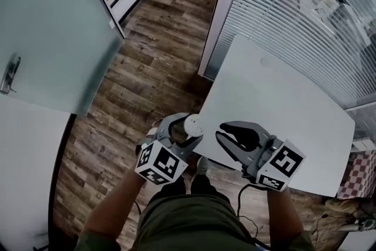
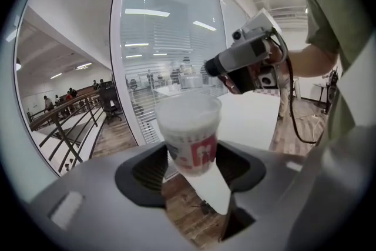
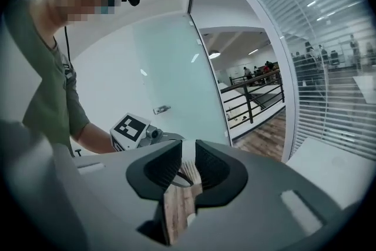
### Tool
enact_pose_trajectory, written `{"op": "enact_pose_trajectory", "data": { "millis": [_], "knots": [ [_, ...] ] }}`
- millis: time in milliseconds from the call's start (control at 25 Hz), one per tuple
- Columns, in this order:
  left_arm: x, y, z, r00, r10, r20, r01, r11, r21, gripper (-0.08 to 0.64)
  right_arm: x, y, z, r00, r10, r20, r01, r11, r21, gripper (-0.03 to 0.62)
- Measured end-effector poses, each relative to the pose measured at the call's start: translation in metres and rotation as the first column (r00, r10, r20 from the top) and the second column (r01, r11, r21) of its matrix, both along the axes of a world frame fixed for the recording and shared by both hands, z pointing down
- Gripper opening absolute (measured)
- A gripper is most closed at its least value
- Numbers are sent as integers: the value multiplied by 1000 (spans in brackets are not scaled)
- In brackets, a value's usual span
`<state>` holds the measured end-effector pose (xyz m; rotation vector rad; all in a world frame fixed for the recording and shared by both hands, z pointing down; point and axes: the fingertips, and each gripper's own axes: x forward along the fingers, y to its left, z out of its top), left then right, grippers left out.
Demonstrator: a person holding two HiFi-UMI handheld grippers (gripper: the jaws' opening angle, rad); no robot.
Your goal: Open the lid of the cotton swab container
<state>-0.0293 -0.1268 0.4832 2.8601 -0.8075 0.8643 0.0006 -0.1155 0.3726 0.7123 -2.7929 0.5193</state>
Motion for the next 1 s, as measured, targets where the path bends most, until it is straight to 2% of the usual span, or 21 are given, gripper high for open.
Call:
{"op": "enact_pose_trajectory", "data": {
  "millis": [280, 440, 600, 800, 1000],
  "knots": [
    [-7, -3, -30, 999, 12, 29, -13, 1000, 8, 262, -31, -1, -45, 984, -137, -116, 150, 982, 115, 127],
    [-10, -3, -42, 999, 17, 35, -17, 1000, 23, 262, -51, 4, -50, 946, -217, -241, 254, 958, 136, 198],
    [-13, -4, -53, 999, 25, 34, -27, 999, 36, 262, -67, 2, -51, 900, -258, -350, 317, 940, 122, 247],
    [-13, -4, -64, 998, 43, 36, -45, 998, 51, 262, -83, -5, -42, 875, -288, -388, 351, 931, 100, 265],
    [-12, -2, -71, 998, 51, 40, -53, 997, 52, 262, -90, -4, -34, 830, -344, -440, 398, 917, 33, 296]
  ]
}}
